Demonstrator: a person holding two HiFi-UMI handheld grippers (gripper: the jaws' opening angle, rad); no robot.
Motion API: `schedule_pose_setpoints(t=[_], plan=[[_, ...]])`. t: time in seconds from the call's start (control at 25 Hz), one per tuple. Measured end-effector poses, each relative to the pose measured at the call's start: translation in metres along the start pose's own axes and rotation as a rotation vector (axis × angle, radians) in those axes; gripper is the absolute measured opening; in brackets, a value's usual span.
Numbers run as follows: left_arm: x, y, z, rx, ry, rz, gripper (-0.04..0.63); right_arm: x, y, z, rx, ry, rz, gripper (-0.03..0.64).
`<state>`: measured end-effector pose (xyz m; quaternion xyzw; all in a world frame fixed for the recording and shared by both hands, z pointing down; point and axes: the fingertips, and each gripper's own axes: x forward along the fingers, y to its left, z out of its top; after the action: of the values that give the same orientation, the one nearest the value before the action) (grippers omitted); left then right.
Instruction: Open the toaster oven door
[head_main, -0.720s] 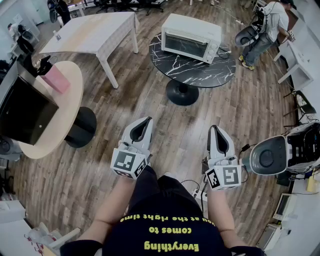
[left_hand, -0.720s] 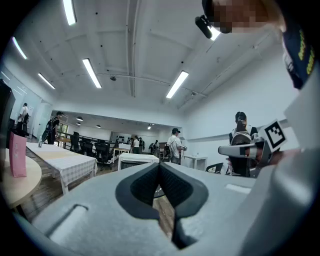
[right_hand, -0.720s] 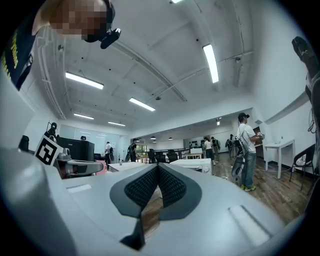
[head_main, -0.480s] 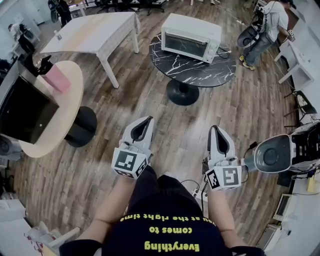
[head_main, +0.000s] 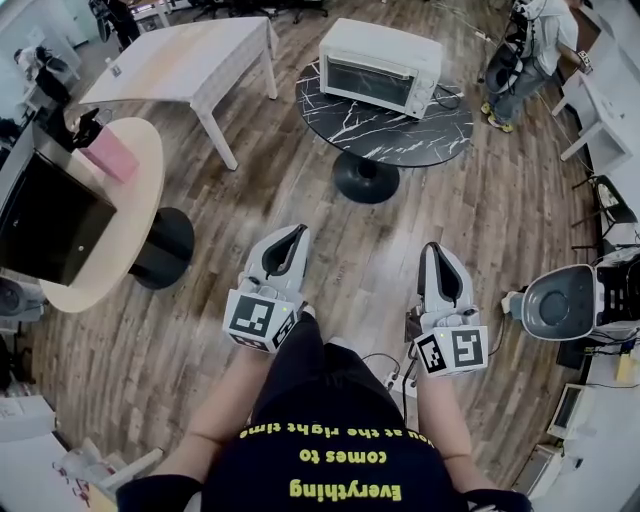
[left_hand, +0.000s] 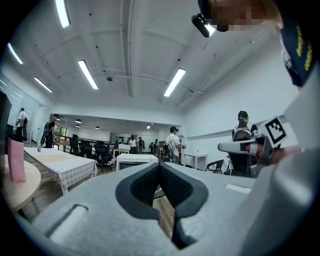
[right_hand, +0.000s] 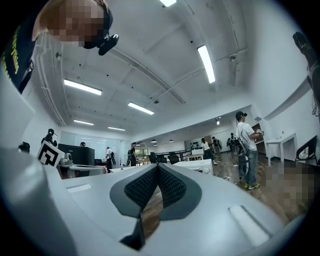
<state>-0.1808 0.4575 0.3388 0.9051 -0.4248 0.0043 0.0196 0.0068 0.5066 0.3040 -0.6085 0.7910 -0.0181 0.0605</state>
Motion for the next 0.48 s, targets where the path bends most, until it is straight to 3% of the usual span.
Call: schedule_pose_setpoints(t=[0.48], plan=[[0.065,0.032,-0.005,-0.016,0.001,-0.036,-0.003,0.056,-0.024,-0.009,0.000,0.017,-0.022,0.011]])
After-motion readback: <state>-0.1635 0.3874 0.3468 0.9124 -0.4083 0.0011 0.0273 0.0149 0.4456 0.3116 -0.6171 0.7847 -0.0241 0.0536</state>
